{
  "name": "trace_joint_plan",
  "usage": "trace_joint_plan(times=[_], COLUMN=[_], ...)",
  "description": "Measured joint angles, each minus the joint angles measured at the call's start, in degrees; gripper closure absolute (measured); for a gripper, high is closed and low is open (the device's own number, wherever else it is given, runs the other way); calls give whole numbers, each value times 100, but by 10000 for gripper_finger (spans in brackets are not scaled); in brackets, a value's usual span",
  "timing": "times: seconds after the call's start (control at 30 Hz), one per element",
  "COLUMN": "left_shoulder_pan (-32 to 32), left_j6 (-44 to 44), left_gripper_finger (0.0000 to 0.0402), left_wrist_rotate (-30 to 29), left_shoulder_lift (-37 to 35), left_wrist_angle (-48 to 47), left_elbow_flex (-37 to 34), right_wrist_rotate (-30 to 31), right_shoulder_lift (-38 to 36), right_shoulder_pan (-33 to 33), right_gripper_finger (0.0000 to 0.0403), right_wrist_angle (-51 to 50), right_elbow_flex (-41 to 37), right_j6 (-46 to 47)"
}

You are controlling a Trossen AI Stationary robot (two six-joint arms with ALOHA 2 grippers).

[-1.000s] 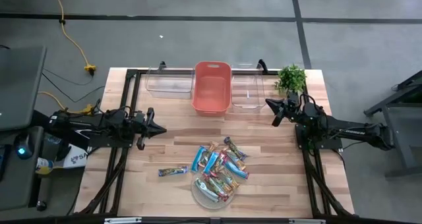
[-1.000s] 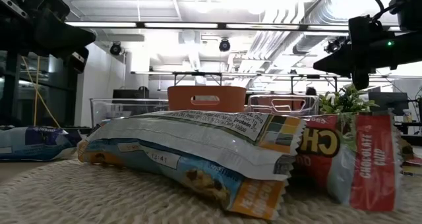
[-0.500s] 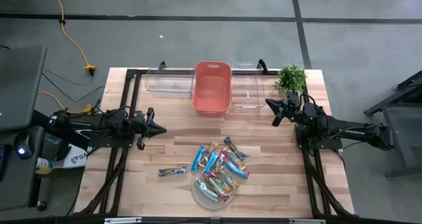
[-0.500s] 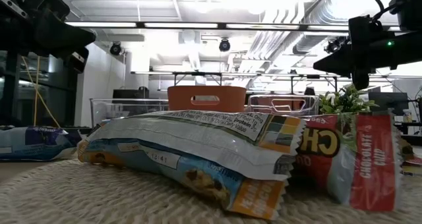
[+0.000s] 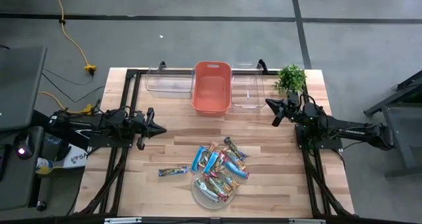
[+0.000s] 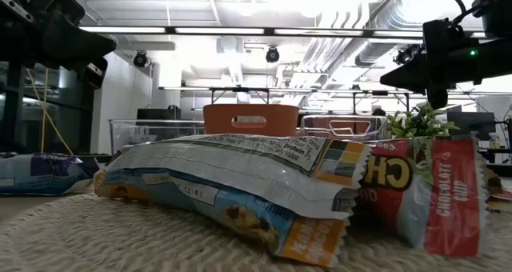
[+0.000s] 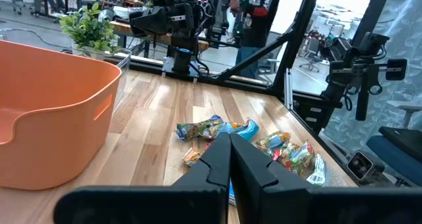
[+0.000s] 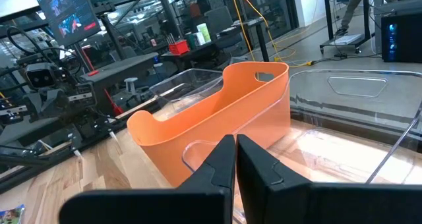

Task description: Pick and place Granola Bars by type

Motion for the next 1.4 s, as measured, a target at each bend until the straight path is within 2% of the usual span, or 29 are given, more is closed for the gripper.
trace_joint_plan(times=[0.4, 0.53, 0.73, 0.87, 1.07, 1.23, 1.4], left_shoulder_pan=[0, 0, 1, 0, 0, 0, 0], left_j6=[-30, -90, -701, -1009, -1393, -1257, -907], left_gripper_finger=[400, 400, 400, 400, 401, 401, 401], left_wrist_rotate=[-75, 65, 189, -19, -661, -1264, -1472], left_shoulder_lift=[0, 0, 2, 2, 2, 2, 115], left_wrist_angle=[177, 176, 499, 749, 726, 726, 434], left_elbow_flex=[-11, -11, -11, 131, 611, 1174, 1875], right_wrist_rotate=[-1, -2, -2, -1, -1, -2, -2], right_shoulder_lift=[-1, -1, -2, -2, -2, -2, -2], right_shoulder_pan=[0, 0, 0, 0, 0, 0, 0], right_gripper_finger=[402, 402, 402, 402, 402, 402, 402], right_wrist_angle=[0, 0, -1, 0, 0, -2, 0], right_elbow_flex=[0, 1, 1, 1, 0, 2, 2], right_j6=[0, 0, 0, 0, 0, 0, 0])
